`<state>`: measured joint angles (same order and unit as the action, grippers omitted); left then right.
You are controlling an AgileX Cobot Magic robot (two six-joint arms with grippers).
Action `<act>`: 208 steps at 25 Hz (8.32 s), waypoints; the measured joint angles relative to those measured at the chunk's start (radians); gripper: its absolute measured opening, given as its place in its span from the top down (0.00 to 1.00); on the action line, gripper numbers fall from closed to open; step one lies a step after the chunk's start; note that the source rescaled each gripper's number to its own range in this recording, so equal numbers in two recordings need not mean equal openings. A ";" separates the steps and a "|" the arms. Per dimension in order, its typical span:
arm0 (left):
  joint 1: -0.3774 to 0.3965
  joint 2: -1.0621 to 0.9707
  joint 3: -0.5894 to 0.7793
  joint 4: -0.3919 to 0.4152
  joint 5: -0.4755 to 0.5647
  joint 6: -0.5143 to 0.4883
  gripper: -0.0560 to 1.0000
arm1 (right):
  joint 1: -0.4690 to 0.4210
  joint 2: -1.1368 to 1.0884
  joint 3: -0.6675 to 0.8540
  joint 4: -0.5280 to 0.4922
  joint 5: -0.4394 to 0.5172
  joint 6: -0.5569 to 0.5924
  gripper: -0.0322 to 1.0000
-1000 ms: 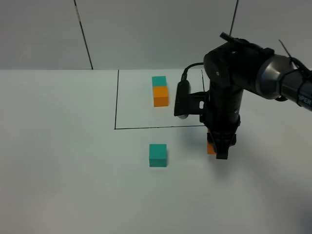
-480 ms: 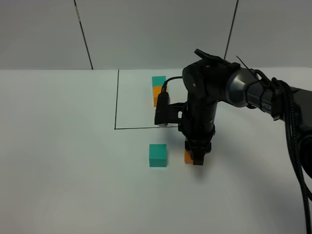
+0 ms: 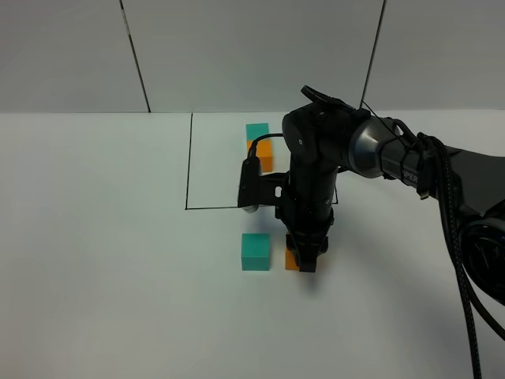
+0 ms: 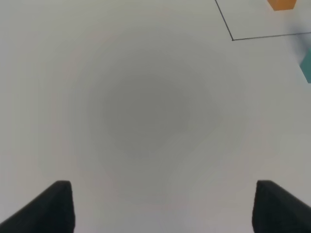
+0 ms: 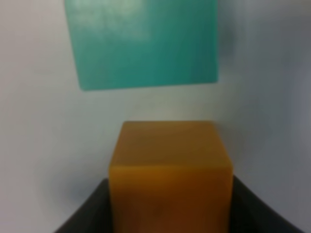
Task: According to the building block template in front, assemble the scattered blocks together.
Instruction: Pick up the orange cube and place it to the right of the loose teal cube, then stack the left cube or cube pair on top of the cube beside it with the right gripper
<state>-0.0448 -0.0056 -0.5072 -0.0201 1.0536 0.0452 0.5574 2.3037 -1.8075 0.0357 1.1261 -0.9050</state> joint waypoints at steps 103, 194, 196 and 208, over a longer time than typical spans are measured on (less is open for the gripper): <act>0.000 0.000 0.001 0.000 -0.001 0.000 0.31 | -0.105 -0.310 0.043 0.015 -0.032 0.605 0.17; 0.000 0.000 0.001 0.001 -0.003 0.000 0.31 | 0.085 -0.085 0.050 0.062 -0.196 1.034 0.95; 0.000 0.000 0.001 0.001 -0.003 0.000 0.31 | 0.085 -0.090 0.048 0.052 -0.196 1.215 0.95; 0.000 0.000 0.001 0.001 -0.003 0.000 0.31 | 0.085 -0.090 0.049 -0.028 -0.208 1.644 0.95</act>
<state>-0.0448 -0.0056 -0.5064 -0.0192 1.0510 0.0452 0.6425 2.2136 -1.7581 0.0075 0.9178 0.7388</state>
